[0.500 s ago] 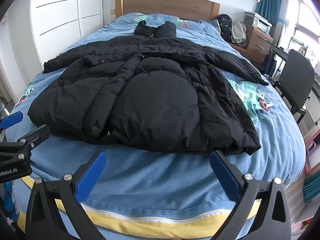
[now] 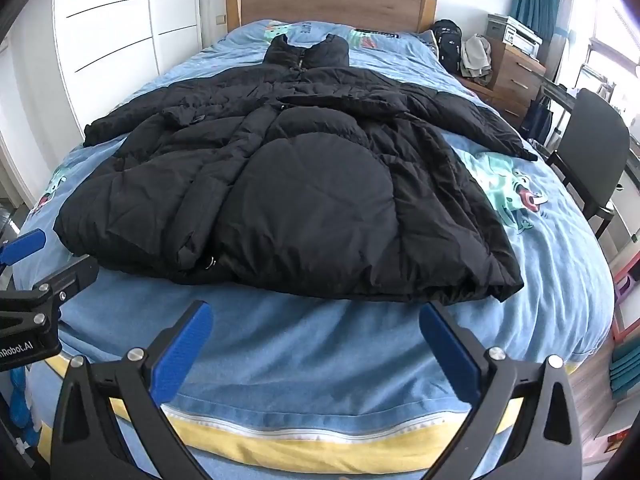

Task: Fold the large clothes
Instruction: 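Move both grippers toward the hem of the black puffer jacket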

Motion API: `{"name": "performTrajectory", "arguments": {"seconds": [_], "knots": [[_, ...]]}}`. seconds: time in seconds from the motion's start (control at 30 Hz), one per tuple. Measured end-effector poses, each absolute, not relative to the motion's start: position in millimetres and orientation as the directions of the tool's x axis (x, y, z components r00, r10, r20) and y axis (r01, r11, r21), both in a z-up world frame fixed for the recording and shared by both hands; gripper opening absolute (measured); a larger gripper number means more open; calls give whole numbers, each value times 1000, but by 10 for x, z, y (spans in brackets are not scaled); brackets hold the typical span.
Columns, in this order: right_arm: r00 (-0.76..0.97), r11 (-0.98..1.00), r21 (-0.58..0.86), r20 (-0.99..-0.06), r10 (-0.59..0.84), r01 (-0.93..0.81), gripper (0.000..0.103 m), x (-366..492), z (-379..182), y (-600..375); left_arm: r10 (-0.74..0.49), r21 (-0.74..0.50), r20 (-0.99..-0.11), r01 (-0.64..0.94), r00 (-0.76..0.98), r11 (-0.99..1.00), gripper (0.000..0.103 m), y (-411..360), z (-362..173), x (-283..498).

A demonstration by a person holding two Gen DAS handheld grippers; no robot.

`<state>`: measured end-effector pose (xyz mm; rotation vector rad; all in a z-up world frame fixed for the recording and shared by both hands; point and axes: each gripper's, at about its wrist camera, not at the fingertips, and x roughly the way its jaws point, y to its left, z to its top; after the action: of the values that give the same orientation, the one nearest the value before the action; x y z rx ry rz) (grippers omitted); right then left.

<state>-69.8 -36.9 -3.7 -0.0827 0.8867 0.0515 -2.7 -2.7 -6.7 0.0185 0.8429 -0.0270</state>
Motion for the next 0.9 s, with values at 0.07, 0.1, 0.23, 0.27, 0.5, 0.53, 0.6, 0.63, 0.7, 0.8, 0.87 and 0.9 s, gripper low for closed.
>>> {"name": "performTrajectory", "arguments": {"seconds": [0.07,0.1,0.23,0.27,0.5,0.53,0.6,0.63,0.7,0.8,0.87,0.9], "knots": [[631,996,-51,-775,6,-72,103,-692,-2,-362,-19,4,-749,34,662,999,102,-29,-67,-29],[631,996,-51,-776,5,-71,103,-691,8,-366,-21,3,-752,35,659,999,102,-30,-66,-18],[632,997,-48,-775,5,-67,103,-699,16,-377,-24,-1,-757,36,653,999,102,-29,-84,-15],[631,996,-50,-775,4,-67,103,-697,20,-373,-25,-3,-760,35,649,999,102,-25,-89,-9],[629,997,-53,-777,-1,-64,103,-695,39,-390,-30,-11,-766,33,642,999,102,-13,-114,-20],[629,996,-55,-777,-2,-64,103,-696,43,-389,-31,-13,-766,33,643,999,102,-13,-114,-21],[630,996,-55,-777,-2,-64,103,-699,46,-390,-31,-15,-765,31,643,999,102,-5,-114,-18],[630,996,-54,-777,-1,-66,103,-698,47,-389,-30,-15,-764,29,644,999,102,-2,-112,-17],[629,996,-53,-777,1,-67,103,-699,46,-394,-28,-15,-763,26,645,1000,102,5,-113,-21],[629,996,-53,-778,0,-65,103,-698,46,-390,-31,-18,-765,27,643,999,102,10,-124,-21],[630,997,-51,-777,0,-64,103,-703,52,-394,-40,-27,-766,30,642,999,102,14,-136,-21],[629,997,-50,-777,2,-65,103,-699,50,-395,-44,-30,-766,32,642,999,102,16,-139,-21]]}}
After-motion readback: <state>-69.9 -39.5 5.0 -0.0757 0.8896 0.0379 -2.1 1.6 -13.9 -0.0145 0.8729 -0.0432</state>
